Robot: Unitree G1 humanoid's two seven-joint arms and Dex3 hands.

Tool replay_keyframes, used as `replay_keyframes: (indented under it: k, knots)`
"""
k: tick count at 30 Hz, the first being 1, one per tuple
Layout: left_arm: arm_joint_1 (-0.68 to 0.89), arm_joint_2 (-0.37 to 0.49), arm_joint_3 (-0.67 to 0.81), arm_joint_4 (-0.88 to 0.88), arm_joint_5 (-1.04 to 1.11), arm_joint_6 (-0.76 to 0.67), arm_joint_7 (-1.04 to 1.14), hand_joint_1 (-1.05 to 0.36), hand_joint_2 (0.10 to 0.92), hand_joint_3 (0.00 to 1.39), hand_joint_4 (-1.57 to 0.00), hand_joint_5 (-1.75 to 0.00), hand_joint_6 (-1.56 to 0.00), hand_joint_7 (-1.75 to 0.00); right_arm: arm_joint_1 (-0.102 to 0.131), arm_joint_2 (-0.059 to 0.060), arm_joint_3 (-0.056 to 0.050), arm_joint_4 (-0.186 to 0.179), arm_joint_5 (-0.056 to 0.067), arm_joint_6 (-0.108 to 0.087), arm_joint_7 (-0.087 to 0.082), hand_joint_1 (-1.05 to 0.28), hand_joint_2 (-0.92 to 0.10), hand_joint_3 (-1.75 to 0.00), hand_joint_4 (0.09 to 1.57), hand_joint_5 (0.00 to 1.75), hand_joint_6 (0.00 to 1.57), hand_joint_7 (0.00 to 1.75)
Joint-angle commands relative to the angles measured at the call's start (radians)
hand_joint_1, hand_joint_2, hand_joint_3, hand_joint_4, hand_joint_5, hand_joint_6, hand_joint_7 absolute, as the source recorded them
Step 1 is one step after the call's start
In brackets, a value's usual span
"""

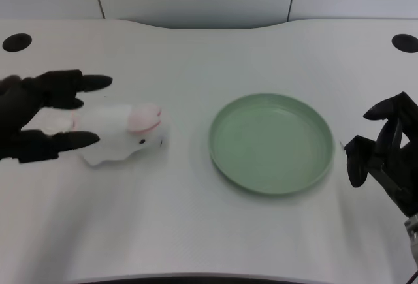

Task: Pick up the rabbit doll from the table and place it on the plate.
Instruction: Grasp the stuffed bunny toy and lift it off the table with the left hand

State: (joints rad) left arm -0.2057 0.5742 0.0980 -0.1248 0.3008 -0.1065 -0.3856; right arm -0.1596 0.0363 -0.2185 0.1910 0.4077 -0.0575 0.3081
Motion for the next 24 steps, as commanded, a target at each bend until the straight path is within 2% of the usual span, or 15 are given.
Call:
replay_keyframes:
  k: [1,6,8,10,12,13,15,16,17,18,20,22,24]
  knots:
    - [-0.100,0.065,-0.079,0.094,0.141,-0.034,0.036,-0.73,0.913,0.02,-0.36,-0.03,-0.34,0.00,0.001,-0.014,-0.006,0.003,0.005,-0.005,0.003,-0.54,-0.61,-1.41,1.20,1.75,0.64,1.75]
    - [-0.260,0.093,-0.201,0.256,0.267,-0.051,0.021,-0.87,0.921,0.02,-0.16,0.00,-0.17,0.00,0.001,-0.025,-0.004,0.006,-0.006,-0.006,0.005,-0.53,-0.61,-1.42,1.24,1.75,0.65,1.75]
    - [-0.332,0.080,-0.255,0.329,0.298,-0.017,-0.022,-0.90,0.921,0.03,-0.09,0.00,-0.11,0.00,-0.004,-0.026,-0.007,0.013,-0.002,-0.008,0.008,-0.53,-0.61,-1.42,1.25,1.75,0.65,1.75]
    - [-0.388,0.067,-0.298,0.391,0.317,0.015,-0.060,-0.91,0.908,0.02,-0.03,0.00,-0.07,0.00,-0.008,-0.026,-0.010,0.023,-0.002,-0.021,0.014,-0.54,-0.60,-1.42,1.24,1.75,0.65,1.75]
    - [-0.436,0.047,-0.338,0.470,0.328,0.027,-0.076,-0.91,0.900,0.01,-0.01,0.00,-0.05,0.00,-0.010,-0.022,-0.011,0.026,0.001,-0.023,0.012,-0.54,-0.60,-1.43,1.24,1.75,0.66,1.75]
    - [-0.458,0.037,-0.359,0.515,0.330,0.029,-0.089,-0.92,0.898,0.01,-0.01,0.00,-0.04,0.00,-0.009,-0.022,-0.010,0.026,-0.003,-0.025,0.008,-0.54,-0.59,-1.43,1.24,1.75,0.66,1.75]
    - [-0.497,0.022,-0.395,0.591,0.335,0.038,-0.113,-0.94,0.904,0.01,0.00,0.00,-0.03,0.00,-0.006,-0.023,-0.007,0.020,-0.003,-0.020,0.009,-0.54,-0.60,-1.43,1.24,1.75,0.66,1.75]
    - [-0.514,0.015,-0.412,0.627,0.340,0.037,-0.115,-0.95,0.903,0.01,0.00,0.00,-0.03,0.00,-0.004,-0.025,-0.005,0.017,-0.002,-0.015,0.011,-0.54,-0.60,-1.42,1.25,1.75,0.66,1.75]
    - [-0.528,0.007,-0.427,0.664,0.346,0.032,-0.108,-0.96,0.896,0.00,-0.01,0.00,-0.04,-0.01,-0.002,-0.026,-0.004,0.011,-0.003,-0.007,0.006,-0.55,-0.60,-1.41,1.26,1.75,0.67,1.75]
    - [-0.539,-0.001,-0.440,0.696,0.349,0.026,-0.097,-0.97,0.887,0.00,-0.02,-0.01,-0.05,-0.01,0.000,-0.025,-0.006,0.007,0.002,0.000,0.003,-0.55,-0.60,-1.40,1.27,1.75,0.68,1.75]
    - [-0.571,-0.020,-0.469,0.769,0.360,0.028,-0.095,-0.98,0.883,0.00,-0.02,-0.01,-0.04,-0.01,0.002,-0.023,-0.007,0.009,0.005,-0.007,0.008,-0.54,-0.61,-1.40,1.28,1.75,0.68,1.75]
    - [-0.612,-0.049,-0.490,0.858,0.365,0.034,-0.090,-0.98,0.879,0.00,-0.01,-0.01,-0.03,-0.01,0.004,-0.024,-0.004,0.008,-0.005,-0.017,0.007,-0.54,-0.62,-1.41,1.29,1.75,0.68,1.75]
    - [-0.650,-0.077,-0.510,0.939,0.372,0.036,-0.072,-0.99,0.878,0.00,-0.01,-0.01,-0.04,-0.01,0.006,-0.025,-0.003,0.004,-0.006,-0.012,0.002,-0.54,-0.62,-1.42,1.28,1.75,0.67,1.75]
